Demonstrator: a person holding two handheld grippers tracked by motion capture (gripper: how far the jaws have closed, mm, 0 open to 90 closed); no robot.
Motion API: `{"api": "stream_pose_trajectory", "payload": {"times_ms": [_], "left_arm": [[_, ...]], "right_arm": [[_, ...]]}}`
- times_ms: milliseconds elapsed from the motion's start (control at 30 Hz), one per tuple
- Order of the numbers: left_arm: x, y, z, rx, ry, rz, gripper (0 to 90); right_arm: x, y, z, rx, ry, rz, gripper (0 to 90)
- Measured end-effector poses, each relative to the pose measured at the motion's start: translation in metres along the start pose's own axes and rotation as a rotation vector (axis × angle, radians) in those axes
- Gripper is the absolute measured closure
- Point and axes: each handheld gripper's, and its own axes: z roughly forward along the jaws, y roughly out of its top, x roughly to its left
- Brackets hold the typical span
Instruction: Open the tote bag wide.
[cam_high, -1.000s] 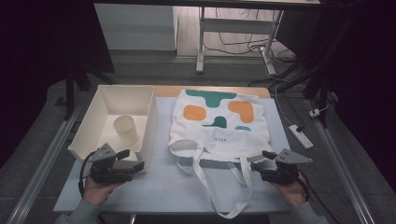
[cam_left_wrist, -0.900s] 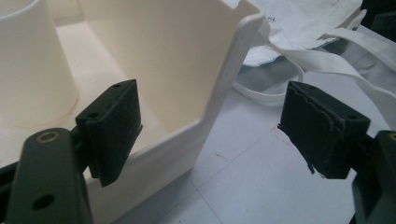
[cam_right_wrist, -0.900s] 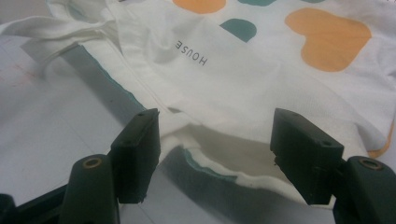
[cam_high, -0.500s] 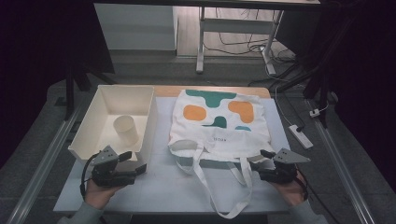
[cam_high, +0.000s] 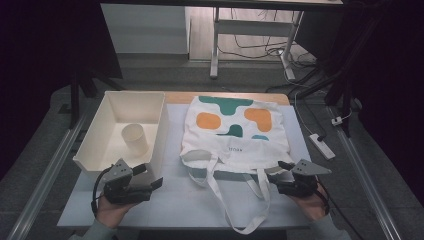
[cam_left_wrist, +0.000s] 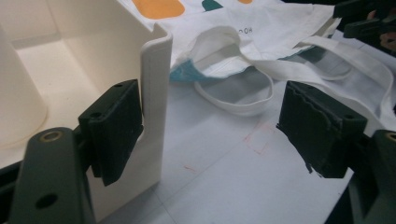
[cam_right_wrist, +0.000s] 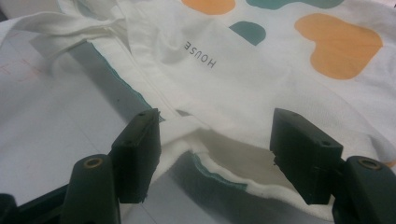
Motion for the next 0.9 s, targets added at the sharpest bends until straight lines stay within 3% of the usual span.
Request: {"api": "stream_pose_trajectory", "payload": {"times_ms": [300,600,900], "left_arm": [[-0.015,-0.007,-0.015,-0.021,-0.033,0.009,22.1],[-0.037,0.005,0.026,0.063,-0.082,0.111,22.1],[-0.046,0.015,0.060,0.115,-0.120,0.153,22.2]], "right_arm": [[0.000,-0.001,0.000,0.006,0.002,0.005,33.6],[0.000,0.000,0.004,0.003,0.004,0.003,33.6],[-0.001,-0.001,0.004,0.003,0.004,0.017,33.6]]}}
